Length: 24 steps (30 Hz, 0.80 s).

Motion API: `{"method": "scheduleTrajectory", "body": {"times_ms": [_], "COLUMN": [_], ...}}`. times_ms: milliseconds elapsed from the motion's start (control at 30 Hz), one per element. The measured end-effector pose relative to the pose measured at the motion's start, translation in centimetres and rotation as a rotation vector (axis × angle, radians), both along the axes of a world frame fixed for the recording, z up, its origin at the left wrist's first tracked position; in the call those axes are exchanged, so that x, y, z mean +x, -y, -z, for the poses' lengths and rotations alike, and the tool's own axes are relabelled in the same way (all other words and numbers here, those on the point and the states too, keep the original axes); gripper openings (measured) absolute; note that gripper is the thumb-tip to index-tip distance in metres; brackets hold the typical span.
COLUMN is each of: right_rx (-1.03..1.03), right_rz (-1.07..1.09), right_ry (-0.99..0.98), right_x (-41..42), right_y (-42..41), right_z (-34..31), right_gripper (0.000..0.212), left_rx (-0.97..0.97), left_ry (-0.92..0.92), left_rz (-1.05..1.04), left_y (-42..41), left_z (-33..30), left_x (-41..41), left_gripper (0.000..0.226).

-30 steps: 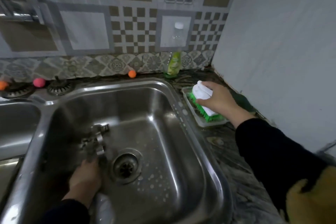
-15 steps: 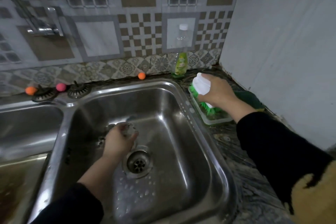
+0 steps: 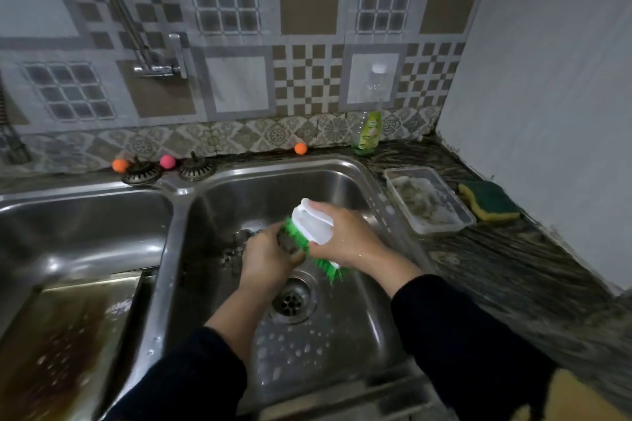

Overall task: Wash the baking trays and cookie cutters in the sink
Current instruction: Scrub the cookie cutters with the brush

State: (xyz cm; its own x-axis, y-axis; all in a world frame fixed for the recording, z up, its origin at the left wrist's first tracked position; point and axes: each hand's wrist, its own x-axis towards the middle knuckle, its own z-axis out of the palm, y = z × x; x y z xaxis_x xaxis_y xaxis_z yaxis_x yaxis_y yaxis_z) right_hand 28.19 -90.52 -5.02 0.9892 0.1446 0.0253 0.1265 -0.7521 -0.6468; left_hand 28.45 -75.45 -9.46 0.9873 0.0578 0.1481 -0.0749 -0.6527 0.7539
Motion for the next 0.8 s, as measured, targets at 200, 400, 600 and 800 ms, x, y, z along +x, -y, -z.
{"method": "scheduleTrajectory", "body": {"times_ms": [200, 400, 600, 800], "right_rx": [-0.015, 0.02, 0.072, 0.117], "right_rz": [0.017, 0.003, 0.118, 0.14], "right_ry": [0.088, 0.139, 0.094, 0.051], "right_x": [-0.5, -1.9, -1.1, -2.3], "right_y": [-1.2, -2.6, -2.8, -2.8], "right_z": [0.2, -0.2, -0.2, 0.5], "right_gripper": [0.078, 0.078, 0.075, 0.075], "left_rx": [-0.016, -0.177, -0.282, -0.308], "left_ry": [-0.016, -0.077, -0.125, -0.151], "left_rz": [0.071, 0.01, 0.157, 0.186], "left_y": [-1.3, -3.9, -3.5, -3.5], "left_z": [0.7, 0.2, 0.8, 1.2], "left_x": [-0.9, -0.4, -1.4, -1.1], "left_gripper": [0.032, 0.03, 0.031, 0.039]}}
